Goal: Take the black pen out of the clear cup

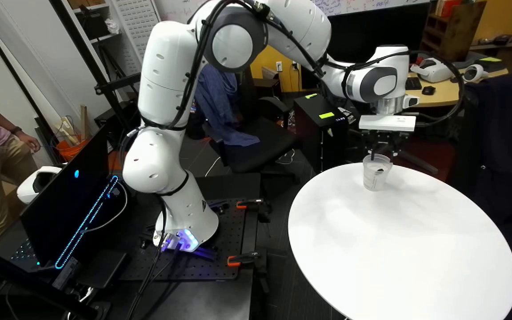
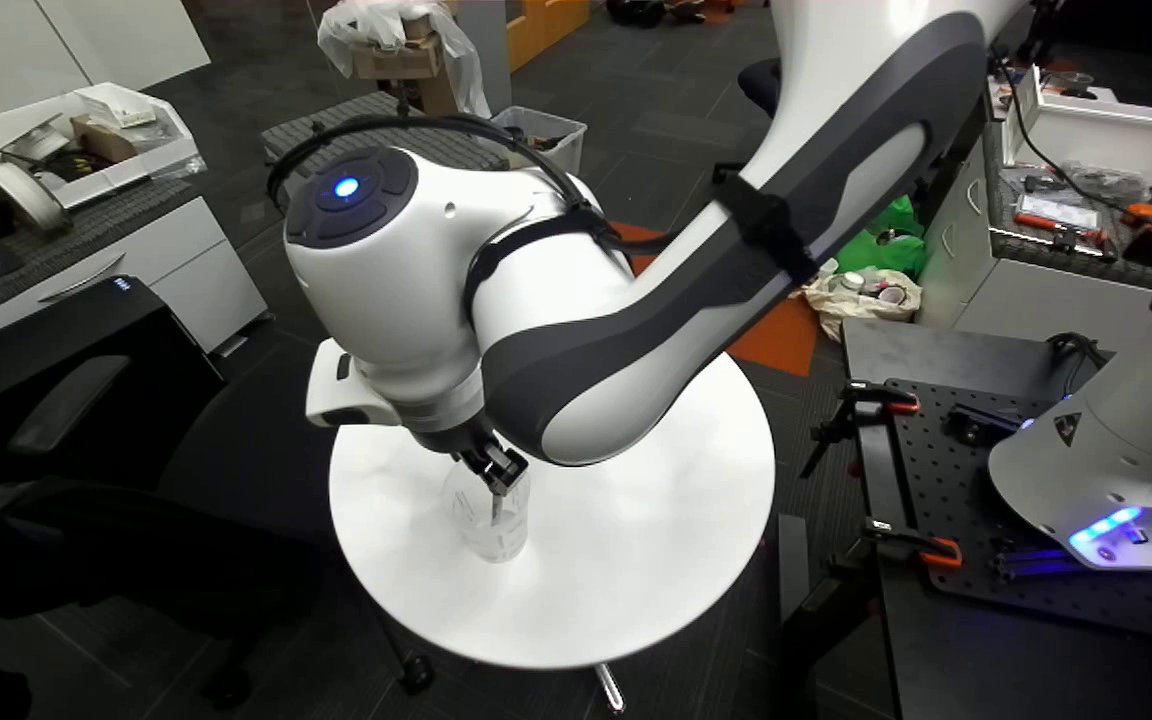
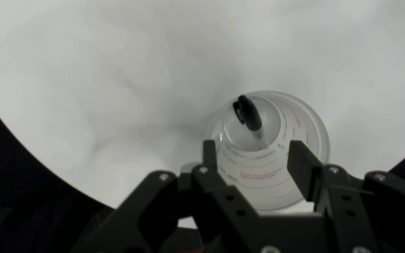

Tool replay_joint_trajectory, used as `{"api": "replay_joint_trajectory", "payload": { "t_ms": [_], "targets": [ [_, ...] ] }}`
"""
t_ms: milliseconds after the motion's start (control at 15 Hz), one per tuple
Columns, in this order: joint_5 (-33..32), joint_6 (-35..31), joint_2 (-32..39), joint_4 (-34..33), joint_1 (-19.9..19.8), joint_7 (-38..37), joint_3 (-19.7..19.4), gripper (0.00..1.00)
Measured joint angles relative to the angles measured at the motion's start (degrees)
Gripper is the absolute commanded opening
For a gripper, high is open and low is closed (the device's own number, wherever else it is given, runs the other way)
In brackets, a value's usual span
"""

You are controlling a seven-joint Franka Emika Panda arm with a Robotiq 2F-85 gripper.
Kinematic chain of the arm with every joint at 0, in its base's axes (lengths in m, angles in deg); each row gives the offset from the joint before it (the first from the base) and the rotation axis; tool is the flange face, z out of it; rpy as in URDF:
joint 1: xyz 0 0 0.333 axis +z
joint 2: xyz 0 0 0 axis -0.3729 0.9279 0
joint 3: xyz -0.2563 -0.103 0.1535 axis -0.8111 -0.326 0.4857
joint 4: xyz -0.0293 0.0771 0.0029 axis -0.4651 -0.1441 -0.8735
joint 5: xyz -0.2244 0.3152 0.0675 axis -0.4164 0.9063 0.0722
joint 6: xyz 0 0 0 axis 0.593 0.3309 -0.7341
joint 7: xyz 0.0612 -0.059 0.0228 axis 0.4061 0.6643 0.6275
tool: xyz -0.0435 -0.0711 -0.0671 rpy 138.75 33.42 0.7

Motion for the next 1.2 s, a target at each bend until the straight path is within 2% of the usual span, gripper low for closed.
{"api": "replay_joint_trajectory", "payload": {
  "t_ms": [933,1067,1133,1200],
  "targets": [
    [0.0,3.21,2.29,-0.85,0.0,-0.01,0.0,0.5],
    [0.0,3.7,2.56,-1.15,0.0,-0.01,0.0,0.45],
    [0.0,3.88,2.66,-1.27,0.0,-0.01,0.0,0.38],
    [0.0,4.0,2.75,-1.36,0.0,-0.02,0.0,0.39]
  ]
}}
